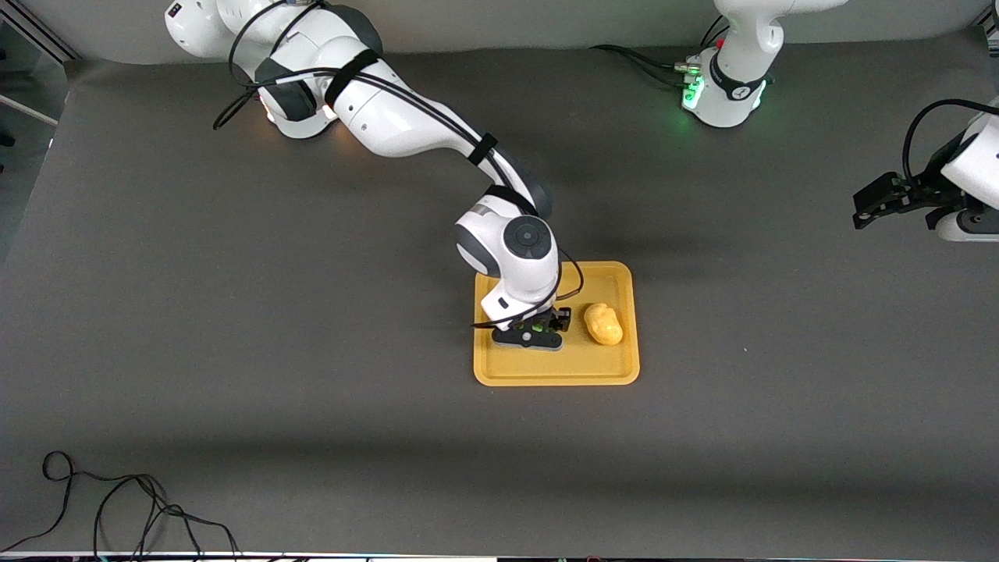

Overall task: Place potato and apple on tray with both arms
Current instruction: 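Lower the apple onto the tray and open the right gripper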

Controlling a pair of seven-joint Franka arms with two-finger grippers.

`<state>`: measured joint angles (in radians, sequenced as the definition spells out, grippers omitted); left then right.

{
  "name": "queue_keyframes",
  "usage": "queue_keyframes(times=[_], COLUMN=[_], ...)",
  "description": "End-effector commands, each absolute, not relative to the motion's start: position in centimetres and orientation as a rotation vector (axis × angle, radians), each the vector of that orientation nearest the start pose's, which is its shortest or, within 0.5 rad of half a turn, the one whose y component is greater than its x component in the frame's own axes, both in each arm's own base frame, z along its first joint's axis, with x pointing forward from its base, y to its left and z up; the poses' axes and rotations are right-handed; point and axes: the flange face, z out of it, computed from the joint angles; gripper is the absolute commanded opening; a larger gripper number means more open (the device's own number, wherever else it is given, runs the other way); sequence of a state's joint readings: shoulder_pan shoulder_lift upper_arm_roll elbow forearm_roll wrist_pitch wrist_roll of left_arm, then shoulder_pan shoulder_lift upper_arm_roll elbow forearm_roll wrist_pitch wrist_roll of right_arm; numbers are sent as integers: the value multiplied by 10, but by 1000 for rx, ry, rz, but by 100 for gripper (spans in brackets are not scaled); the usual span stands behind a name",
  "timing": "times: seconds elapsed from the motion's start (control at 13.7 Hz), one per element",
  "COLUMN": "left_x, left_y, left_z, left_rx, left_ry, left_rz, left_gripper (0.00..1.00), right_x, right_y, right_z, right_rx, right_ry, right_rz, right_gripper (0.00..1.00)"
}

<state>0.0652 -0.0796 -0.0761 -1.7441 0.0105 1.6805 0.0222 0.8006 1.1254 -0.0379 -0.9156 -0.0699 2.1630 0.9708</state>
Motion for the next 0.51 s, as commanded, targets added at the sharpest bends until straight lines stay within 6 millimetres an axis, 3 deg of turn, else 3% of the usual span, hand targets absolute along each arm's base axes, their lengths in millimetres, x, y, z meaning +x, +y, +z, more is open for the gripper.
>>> queue_keyframes(times=[0.0, 0.07, 0.22, 0.29, 0.44], left_x=[533, 533, 533, 533, 533], left_y=[-7, -7, -7, -7, -7], left_z=[600, 600, 600, 600, 600], left_rx=[-3113, -3113, -3113, -3113, -3113], left_ry=[57, 57, 57, 57, 57], left_rz=[-16, -16, -16, -16, -16], left_gripper=[100, 100, 100, 100, 100], right_x=[575, 575, 575, 575, 575], right_y=[564, 564, 564, 564, 564], right_z=[201, 201, 201, 201, 213], right_rx=[-3097, -3097, -3097, -3098, -3097], right_ry=[229, 229, 232, 229, 239], right_rz=[-283, -283, -278, -281, -275], right_gripper=[31, 32, 90, 100, 100])
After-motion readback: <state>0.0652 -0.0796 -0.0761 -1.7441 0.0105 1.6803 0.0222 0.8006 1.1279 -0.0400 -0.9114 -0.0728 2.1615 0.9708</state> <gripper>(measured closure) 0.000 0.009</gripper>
